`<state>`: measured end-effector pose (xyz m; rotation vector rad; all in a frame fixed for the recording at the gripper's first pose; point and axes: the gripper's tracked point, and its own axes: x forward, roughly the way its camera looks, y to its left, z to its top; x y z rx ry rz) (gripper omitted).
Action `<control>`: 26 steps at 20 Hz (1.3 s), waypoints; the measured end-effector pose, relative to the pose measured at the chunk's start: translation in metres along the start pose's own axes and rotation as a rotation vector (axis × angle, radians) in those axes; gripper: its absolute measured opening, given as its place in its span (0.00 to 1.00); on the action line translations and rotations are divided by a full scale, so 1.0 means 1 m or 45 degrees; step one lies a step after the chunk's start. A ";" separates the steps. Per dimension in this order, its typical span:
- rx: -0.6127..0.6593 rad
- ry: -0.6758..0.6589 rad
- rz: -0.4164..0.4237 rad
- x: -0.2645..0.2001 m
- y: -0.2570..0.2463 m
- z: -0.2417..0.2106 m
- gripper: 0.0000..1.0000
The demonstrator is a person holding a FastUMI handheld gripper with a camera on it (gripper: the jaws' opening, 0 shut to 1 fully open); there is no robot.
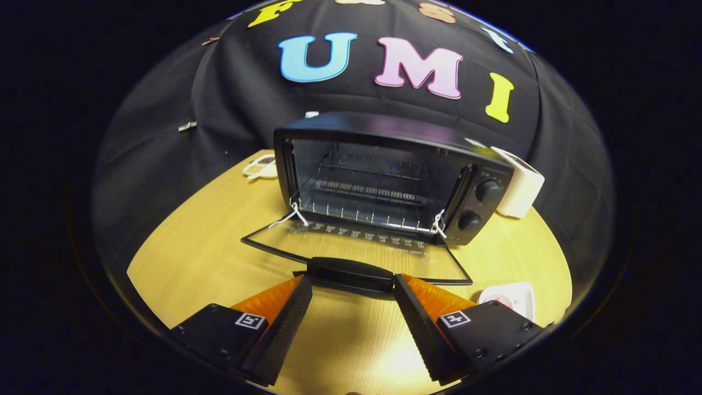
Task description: Open the toaster oven, put the food inside, and close the toaster oven door.
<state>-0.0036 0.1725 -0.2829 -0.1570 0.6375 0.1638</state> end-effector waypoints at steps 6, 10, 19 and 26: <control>0.004 -0.039 0.014 -0.020 -0.031 0.012 0.99; 0.059 -0.064 -0.021 -0.047 -0.080 0.029 0.99; 0.203 0.045 -0.193 -0.078 -0.235 0.010 0.99; 0.293 0.252 -0.220 -0.066 -0.308 -0.046 0.99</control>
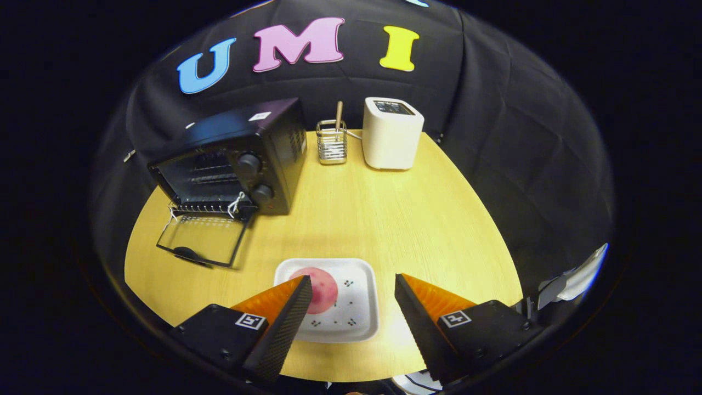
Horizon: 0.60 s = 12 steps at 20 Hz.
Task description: Open the toaster oven, put the food inside, and close the toaster oven door.
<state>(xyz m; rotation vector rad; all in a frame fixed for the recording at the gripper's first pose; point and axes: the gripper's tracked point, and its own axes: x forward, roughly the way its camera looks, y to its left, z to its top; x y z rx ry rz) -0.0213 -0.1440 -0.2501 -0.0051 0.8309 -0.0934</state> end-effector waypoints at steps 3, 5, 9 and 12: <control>-0.006 0.090 0.020 0.019 -0.011 -0.020 0.99; -0.004 0.165 0.042 0.029 -0.014 -0.036 0.99; -0.010 0.275 0.044 0.043 -0.022 -0.063 0.99; -0.031 0.332 0.070 0.050 -0.023 -0.075 0.97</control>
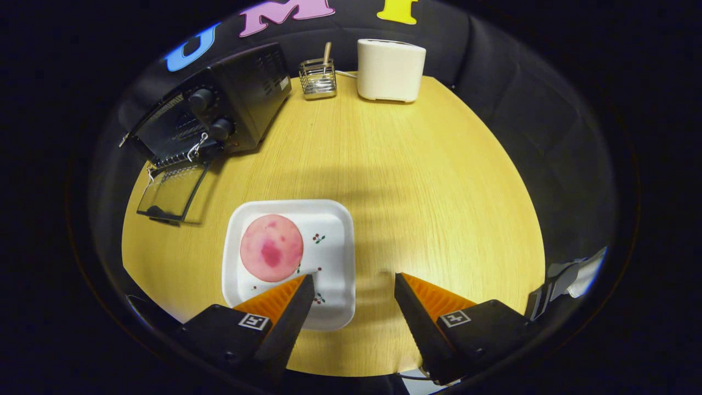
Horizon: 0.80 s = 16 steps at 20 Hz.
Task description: Open the toaster oven, put the food inside, and close the toaster oven door.
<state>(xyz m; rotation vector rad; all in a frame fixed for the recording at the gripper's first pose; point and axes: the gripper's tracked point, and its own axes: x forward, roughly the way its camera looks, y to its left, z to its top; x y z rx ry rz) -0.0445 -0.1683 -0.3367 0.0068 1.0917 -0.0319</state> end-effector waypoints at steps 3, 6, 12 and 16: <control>-0.024 0.026 -0.003 0.007 0.000 -0.003 0.75; 0.014 0.065 0.026 0.010 0.007 -0.007 0.60; 0.191 0.135 0.071 0.011 0.001 -0.007 0.19; 0.276 0.143 0.156 0.008 0.002 -0.012 0.07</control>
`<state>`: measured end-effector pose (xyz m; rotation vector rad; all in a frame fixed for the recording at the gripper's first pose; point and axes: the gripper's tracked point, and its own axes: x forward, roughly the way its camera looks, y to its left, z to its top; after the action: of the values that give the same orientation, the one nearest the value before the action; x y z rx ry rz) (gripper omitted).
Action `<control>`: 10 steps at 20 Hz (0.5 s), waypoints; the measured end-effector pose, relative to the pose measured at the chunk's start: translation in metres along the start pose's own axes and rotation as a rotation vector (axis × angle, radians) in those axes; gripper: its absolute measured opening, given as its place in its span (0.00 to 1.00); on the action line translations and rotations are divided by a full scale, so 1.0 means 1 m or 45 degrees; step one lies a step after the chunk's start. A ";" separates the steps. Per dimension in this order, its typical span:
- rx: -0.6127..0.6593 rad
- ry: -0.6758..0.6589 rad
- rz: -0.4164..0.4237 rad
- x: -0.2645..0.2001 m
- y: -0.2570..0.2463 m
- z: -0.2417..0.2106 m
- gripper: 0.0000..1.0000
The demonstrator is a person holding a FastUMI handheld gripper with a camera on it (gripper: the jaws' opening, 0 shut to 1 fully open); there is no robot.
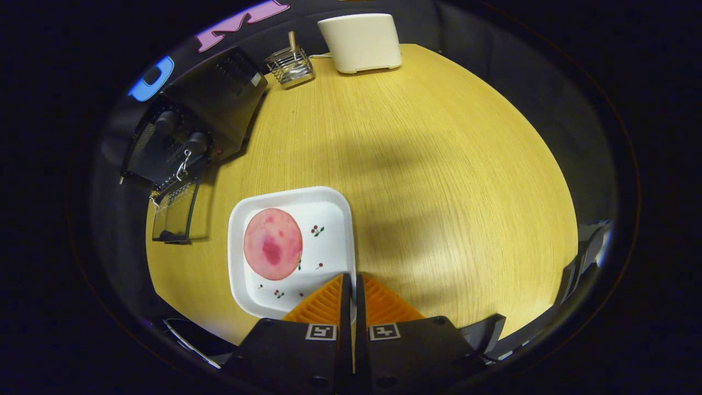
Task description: Open the toaster oven, put the food inside, and close the toaster oven door.
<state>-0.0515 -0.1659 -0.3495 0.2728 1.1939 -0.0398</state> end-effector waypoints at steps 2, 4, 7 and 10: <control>0.067 0.004 0.036 -0.001 0.001 0.000 0.06; 0.196 0.016 0.094 -0.002 0.006 -0.006 0.05; 0.391 0.004 0.214 -0.010 0.014 -0.015 0.05; 0.499 -0.017 0.276 -0.016 0.016 -0.016 0.05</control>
<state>-0.0692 -0.1483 -0.3373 0.7438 1.1317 -0.0869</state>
